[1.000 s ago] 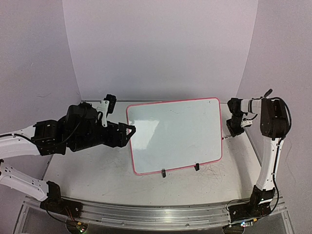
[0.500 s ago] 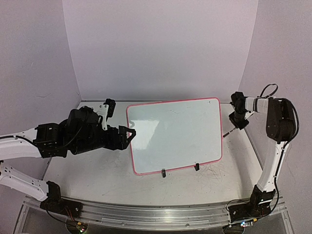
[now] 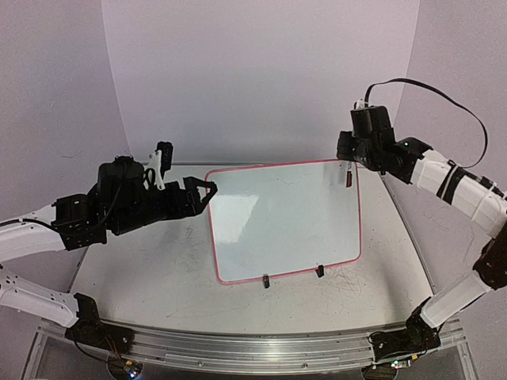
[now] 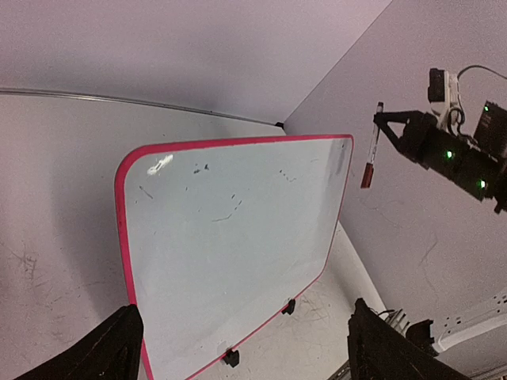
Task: Write a sentence on the whiteboard
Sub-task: Pass from the right arm to the left
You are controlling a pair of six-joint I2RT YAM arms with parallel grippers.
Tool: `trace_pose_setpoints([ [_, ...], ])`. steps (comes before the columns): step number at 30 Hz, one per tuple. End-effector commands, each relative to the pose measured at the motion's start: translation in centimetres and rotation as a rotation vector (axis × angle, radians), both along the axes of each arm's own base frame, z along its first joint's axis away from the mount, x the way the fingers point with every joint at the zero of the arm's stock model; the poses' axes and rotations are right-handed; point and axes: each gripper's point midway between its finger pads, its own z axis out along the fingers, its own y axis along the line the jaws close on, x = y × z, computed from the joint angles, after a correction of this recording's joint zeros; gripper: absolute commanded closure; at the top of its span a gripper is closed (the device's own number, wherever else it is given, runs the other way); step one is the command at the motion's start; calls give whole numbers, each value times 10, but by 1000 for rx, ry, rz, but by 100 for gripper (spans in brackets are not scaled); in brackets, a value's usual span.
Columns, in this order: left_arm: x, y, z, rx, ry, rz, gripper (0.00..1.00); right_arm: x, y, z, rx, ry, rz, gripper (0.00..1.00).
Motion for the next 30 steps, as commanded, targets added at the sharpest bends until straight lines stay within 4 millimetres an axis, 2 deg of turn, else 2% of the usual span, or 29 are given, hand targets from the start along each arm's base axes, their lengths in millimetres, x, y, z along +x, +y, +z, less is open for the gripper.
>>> trace_pose_setpoints([
  [1, -3, -3, 71, -138, -92, -66, 9, -59, -23, 42, -163, -41, -40, 100],
  [5, -1, 14, 74, -90, -103, -17, 8, -87, -21, 66, -127, -68, 88, 100],
  [7, -4, 11, 77, -133, -105, -37, 8, -97, -13, 70, -93, -85, 168, 100],
  [12, -23, -22, 77, -279, -111, -220, 8, -132, 35, 89, 80, -172, 512, 100],
  [18, -32, -61, 64, -330, -48, -366, 10, -173, 70, 110, 265, -255, 780, 100],
  [24, -56, -109, 67, -385, -84, -567, 15, -188, 114, 85, 558, -284, 982, 100],
  [28, -68, -133, 68, -399, -122, -629, 17, -198, 136, 98, 718, -359, 1044, 100],
  [30, -68, -139, 68, -405, -134, -626, 18, -199, 143, 102, 767, -374, 1039, 100],
])
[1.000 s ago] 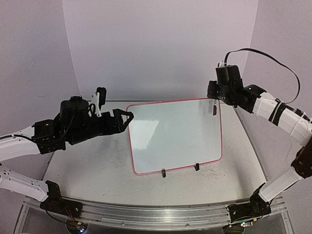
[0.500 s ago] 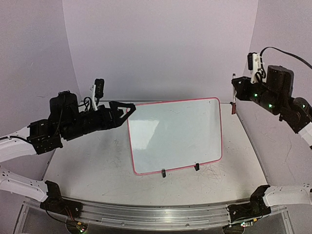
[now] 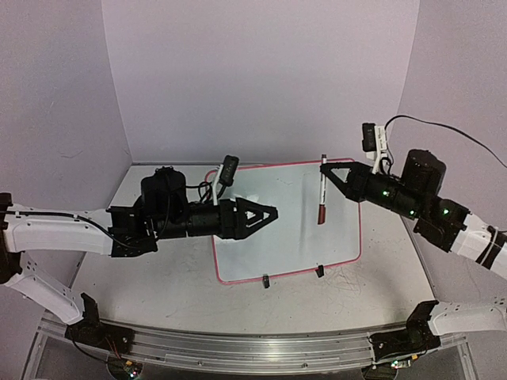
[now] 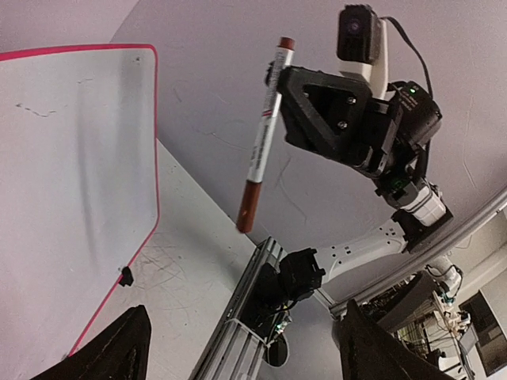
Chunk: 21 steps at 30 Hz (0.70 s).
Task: Write a sentence on the whiteboard
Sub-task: Pass from the right arm to the left
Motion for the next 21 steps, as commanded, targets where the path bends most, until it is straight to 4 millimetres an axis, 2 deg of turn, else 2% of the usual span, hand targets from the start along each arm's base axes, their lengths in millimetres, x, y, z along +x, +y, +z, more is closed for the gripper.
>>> trace_pose_setpoints([
  [1, -10, -17, 54, -166, -111, -44, 19, -22, 20, 70, 311, -100, 108, 100],
  [5, 6, -13, 46, -156, -94, 59, 26, -18, 32, 66, 347, -34, 111, 100],
  [7, 8, -14, 46, -157, -100, 64, 28, -17, 38, 63, 352, -14, 122, 100],
  [12, -2, -31, 51, -171, -119, -25, 29, -19, 50, 58, 363, 11, 145, 100],
  [16, -3, -42, 47, -163, -122, -54, 31, -22, 54, 57, 378, 27, 168, 100],
  [21, -7, -47, 40, -154, -112, -80, 49, -24, 52, 58, 388, 28, 169, 100],
])
